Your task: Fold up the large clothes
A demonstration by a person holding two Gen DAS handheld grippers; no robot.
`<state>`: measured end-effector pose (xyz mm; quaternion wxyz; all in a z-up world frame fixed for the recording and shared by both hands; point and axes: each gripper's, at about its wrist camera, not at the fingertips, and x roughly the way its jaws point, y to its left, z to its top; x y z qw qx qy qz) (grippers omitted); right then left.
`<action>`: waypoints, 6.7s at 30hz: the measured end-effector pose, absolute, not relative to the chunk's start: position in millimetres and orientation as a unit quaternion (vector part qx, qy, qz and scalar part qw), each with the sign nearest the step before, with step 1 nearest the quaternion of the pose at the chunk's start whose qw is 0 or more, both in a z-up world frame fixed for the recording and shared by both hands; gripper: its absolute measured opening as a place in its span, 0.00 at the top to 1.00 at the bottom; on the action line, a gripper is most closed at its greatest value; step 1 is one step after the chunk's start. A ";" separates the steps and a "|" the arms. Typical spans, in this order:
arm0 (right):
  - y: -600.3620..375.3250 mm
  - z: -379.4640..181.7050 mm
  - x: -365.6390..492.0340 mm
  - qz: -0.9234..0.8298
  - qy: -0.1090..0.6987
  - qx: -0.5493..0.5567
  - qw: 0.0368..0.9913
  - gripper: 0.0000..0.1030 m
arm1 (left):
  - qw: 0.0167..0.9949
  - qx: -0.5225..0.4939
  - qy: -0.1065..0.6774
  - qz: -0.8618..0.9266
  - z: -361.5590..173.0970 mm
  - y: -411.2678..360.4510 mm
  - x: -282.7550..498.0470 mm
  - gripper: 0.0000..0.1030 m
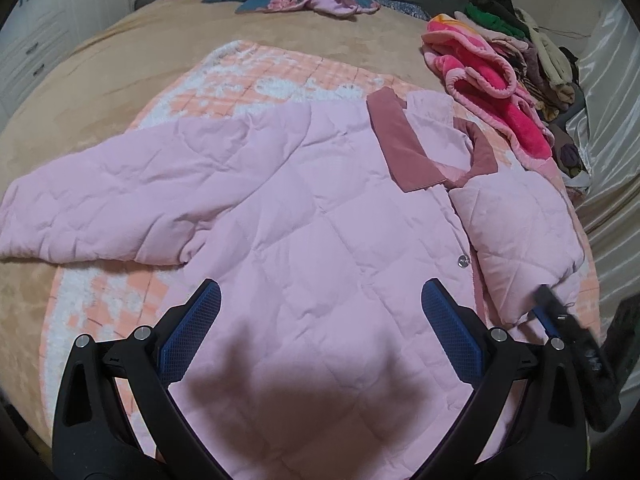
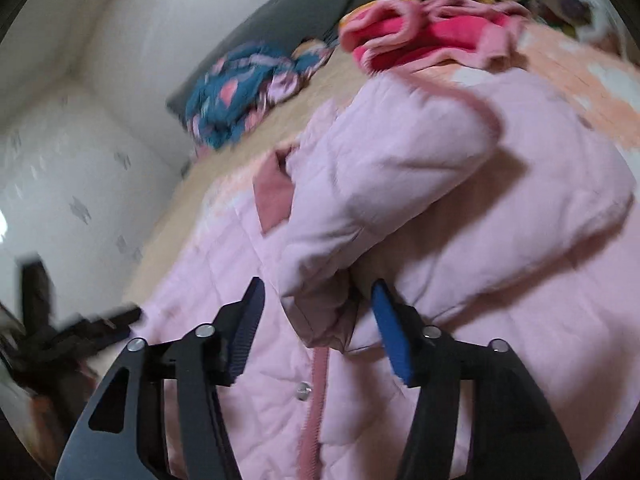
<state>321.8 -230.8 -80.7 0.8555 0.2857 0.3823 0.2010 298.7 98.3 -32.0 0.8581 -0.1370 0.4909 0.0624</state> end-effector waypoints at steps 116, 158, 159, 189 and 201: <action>-246.9 -115.2 391.9 0.082 0.482 -0.010 0.872 0.34 | 0.851 -0.097 0.516 0.010 -93.6 104.3 328.9 0.81; -195.5 -20.7 258.3 0.138 0.370 0.062 0.917 0.08 | 0.894 -0.073 0.431 0.098 -19.5 144.2 228.3 0.09; -188.9 -19.1 257.5 0.143 0.369 0.059 0.916 0.08 | 0.895 -0.071 0.429 0.101 -18.9 147.3 225.7 0.09; -8.4 3.2 242.5 0.269 0.358 -0.027 0.894 0.08 | 0.880 -0.119 0.425 0.173 -26.5 269.5 186.4 0.09; 50.2 -11.0 244.2 0.306 0.368 -0.060 0.876 0.08 | 0.869 -0.160 0.417 0.214 -34.3 329.9 176.6 0.09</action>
